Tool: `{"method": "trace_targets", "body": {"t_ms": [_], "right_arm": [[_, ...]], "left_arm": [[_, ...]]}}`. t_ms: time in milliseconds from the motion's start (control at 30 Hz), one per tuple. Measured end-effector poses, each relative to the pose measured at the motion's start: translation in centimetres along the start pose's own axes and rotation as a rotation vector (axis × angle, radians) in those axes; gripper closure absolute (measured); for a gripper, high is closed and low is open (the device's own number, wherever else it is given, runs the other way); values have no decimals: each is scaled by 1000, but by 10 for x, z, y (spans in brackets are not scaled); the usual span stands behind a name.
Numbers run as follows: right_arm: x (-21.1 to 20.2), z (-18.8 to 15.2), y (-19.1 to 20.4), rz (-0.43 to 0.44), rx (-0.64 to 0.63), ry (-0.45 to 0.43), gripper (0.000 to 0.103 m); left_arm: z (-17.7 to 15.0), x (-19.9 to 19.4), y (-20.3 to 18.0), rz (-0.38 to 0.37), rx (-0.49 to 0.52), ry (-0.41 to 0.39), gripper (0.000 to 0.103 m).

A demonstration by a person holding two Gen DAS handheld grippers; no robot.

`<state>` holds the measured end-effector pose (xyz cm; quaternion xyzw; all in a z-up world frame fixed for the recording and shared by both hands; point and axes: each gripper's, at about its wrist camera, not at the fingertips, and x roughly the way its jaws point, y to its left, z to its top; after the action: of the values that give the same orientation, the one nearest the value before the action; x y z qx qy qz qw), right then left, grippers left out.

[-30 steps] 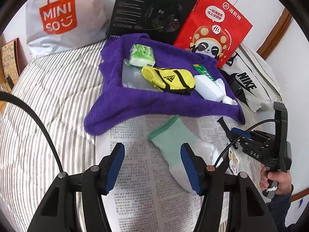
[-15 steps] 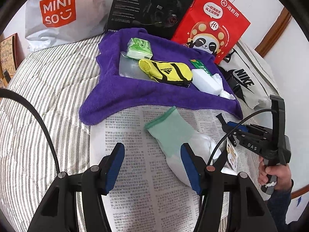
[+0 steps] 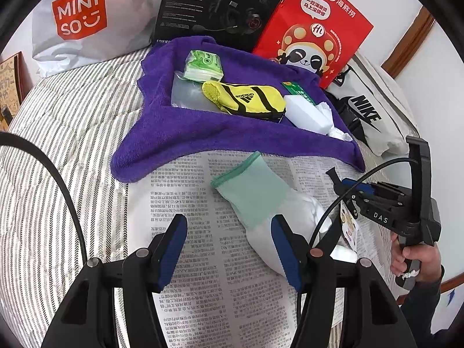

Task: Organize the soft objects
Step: 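Grasp the mint-green and white glove with the left tool while the right tool holds the strap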

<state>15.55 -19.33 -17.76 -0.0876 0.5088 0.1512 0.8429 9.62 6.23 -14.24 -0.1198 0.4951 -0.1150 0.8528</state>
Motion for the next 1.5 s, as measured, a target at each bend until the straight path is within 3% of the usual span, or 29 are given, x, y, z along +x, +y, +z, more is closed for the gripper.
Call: {"method": "trace_targets", "body": {"t_ms": [467, 667, 867, 1233, 1500], "right_arm": [[-4, -5, -4, 34, 21, -20, 81], [-7, -2, -16, 99, 75, -14, 82], [-17, 1, -20, 51, 73, -30, 82], [-39, -14, -48, 28, 143, -73, 82], [-50, -20, -55, 93, 177, -102, 82]], "left_arm": [[-5, 5, -8, -4, 24, 12, 45], [-7, 9, -12, -24, 33, 17, 45], [-5, 17, -16, -33, 43, 37, 45], [4, 34, -33, -84, 73, 76, 34], [7, 40, -54, -86, 132, 90, 27]]}}
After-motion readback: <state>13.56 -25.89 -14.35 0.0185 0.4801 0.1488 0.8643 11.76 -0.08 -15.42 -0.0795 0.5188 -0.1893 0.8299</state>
